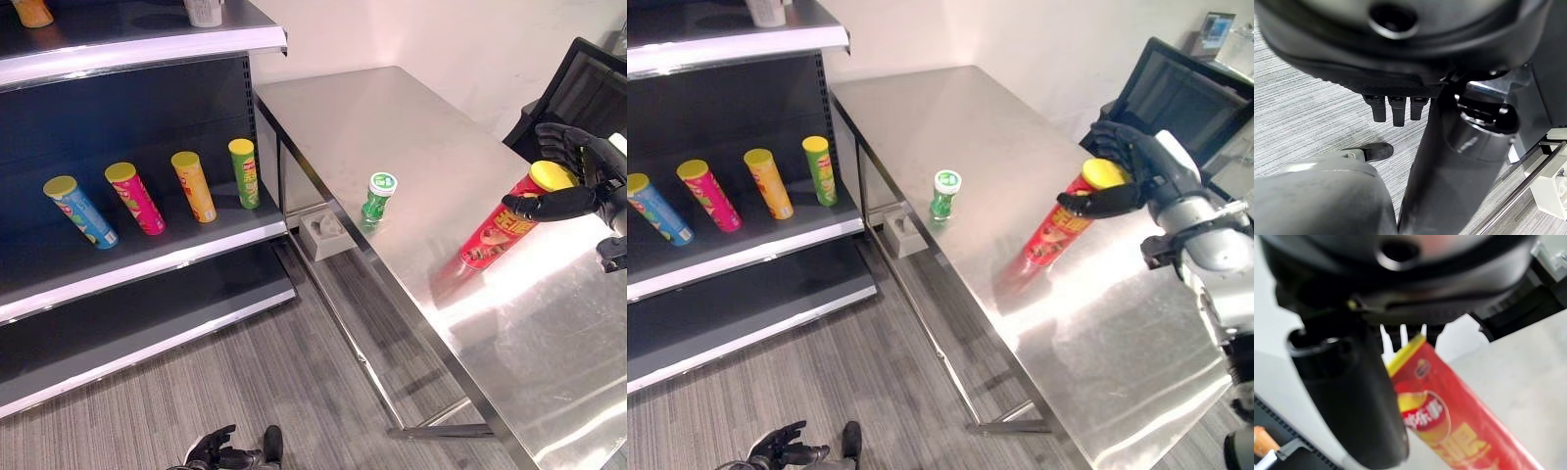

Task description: Put the goods on the table back onto the shelves and tidy them up.

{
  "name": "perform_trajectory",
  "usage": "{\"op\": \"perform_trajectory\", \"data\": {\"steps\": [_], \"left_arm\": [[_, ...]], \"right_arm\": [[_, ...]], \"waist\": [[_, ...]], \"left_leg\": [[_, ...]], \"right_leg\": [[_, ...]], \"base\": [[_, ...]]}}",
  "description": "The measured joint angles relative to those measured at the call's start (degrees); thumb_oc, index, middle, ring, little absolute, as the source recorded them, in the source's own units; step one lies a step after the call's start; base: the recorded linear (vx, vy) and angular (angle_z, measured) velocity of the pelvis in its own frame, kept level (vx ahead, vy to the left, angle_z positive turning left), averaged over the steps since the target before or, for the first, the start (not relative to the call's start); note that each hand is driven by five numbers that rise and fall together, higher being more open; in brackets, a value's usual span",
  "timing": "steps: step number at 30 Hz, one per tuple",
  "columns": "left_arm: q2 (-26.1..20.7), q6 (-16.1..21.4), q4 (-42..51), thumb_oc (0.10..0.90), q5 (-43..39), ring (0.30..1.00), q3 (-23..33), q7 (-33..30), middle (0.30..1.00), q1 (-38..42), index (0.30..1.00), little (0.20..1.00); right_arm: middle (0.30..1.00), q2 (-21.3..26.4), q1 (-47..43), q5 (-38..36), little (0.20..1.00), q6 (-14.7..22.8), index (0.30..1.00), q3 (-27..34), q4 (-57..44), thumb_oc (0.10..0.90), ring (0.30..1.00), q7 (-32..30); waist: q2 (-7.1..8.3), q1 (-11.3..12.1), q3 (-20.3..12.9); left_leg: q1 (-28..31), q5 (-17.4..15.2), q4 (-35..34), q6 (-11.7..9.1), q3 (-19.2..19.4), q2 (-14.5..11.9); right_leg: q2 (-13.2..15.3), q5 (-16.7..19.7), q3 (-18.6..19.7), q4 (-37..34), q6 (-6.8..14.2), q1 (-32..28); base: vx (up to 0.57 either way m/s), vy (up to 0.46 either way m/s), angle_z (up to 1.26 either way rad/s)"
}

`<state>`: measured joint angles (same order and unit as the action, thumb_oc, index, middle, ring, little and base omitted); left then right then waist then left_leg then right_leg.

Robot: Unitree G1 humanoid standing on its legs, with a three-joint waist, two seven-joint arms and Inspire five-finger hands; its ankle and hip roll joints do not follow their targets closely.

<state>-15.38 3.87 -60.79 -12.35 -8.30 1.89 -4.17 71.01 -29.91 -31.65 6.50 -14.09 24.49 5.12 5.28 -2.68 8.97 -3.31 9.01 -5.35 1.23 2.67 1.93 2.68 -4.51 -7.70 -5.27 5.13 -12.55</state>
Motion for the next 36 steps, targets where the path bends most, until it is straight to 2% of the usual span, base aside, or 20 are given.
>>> {"op": "perform_trajectory", "data": {"steps": [36], "left_arm": [[-0.3,-0.1,-0.1,0.8,-1.0,0.9,-0.4,0.0,0.9,-0.2,0.9,0.9]], "right_arm": [[0.9,0.1,-0.1,-0.8,0.9,-1.7,0.9,-1.3,-0.2,0.8,0.9,2.0]], "waist": [[0.17,-1.3,0.0]], "left_leg": [[0.2,0.1,0.0,0.1,0.0,-0.1]], "right_leg": [[0.0,0.0,0.1,0.0,0.0,-0.2]], "base": [[0.0,0.0,0.0]]}}
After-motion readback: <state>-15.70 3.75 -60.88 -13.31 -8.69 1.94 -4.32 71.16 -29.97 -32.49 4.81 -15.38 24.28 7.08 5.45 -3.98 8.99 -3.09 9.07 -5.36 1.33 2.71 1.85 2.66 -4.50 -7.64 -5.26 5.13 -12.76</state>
